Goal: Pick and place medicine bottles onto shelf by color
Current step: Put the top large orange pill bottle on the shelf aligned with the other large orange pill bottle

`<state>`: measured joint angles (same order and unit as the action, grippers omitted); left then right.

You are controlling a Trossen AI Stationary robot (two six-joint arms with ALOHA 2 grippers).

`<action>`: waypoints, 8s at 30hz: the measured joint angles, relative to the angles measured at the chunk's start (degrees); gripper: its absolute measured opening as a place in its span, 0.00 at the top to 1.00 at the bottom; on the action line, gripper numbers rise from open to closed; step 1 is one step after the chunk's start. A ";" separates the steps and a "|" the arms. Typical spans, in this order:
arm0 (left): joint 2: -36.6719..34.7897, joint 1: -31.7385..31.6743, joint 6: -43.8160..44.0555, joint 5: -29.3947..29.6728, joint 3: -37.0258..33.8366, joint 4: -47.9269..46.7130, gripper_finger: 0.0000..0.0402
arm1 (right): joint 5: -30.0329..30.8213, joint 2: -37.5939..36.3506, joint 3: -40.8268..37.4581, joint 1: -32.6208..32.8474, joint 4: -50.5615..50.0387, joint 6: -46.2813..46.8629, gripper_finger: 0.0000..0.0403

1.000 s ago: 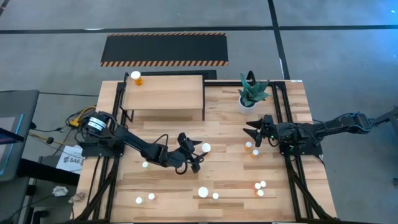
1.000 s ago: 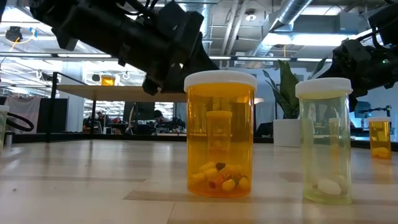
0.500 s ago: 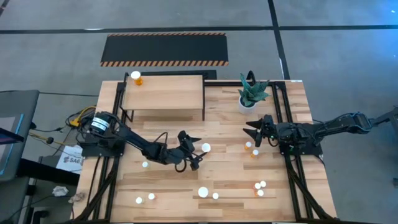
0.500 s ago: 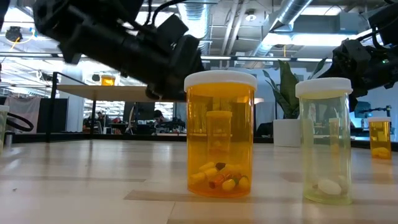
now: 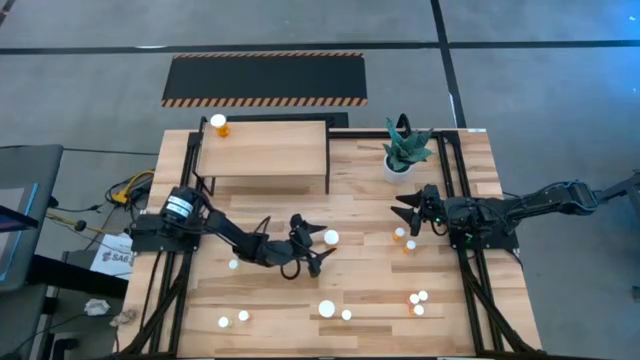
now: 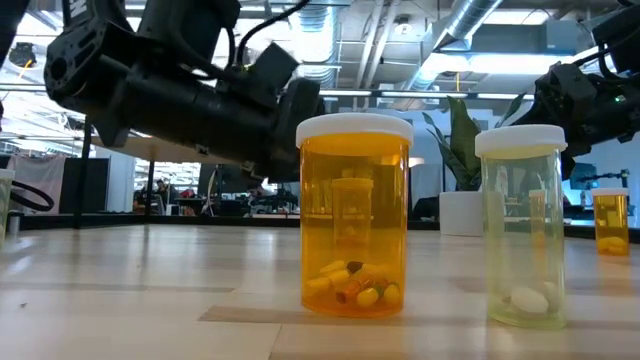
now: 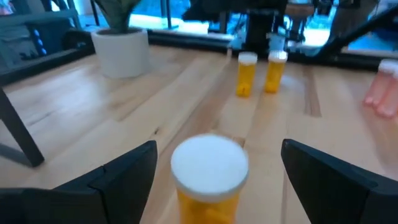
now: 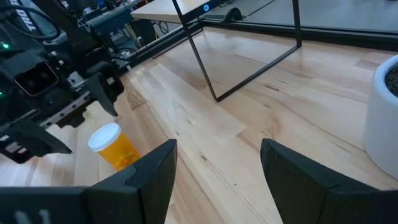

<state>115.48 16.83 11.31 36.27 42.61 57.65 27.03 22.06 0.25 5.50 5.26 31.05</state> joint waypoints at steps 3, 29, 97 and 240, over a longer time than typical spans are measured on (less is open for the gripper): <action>-0.02 -0.82 -0.04 -1.80 0.00 -1.23 0.17 | 0.00 0.00 0.00 0.00 -0.01 0.01 0.37; 4.55 -2.80 4.48 -4.28 0.81 1.99 0.17 | 0.00 0.03 0.01 0.00 -0.07 0.01 0.37; -5.20 -7.40 4.11 -16.43 11.55 -12.60 0.46 | 0.00 0.04 0.01 0.00 -0.07 0.01 0.37; -70.88 -51.85 18.53 9.80 -14.75 -70.25 0.46 | 0.00 0.04 0.02 0.00 -0.09 0.02 0.37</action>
<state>44.60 -35.03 29.85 46.07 27.86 -12.60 27.03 22.11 0.27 5.50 5.17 31.07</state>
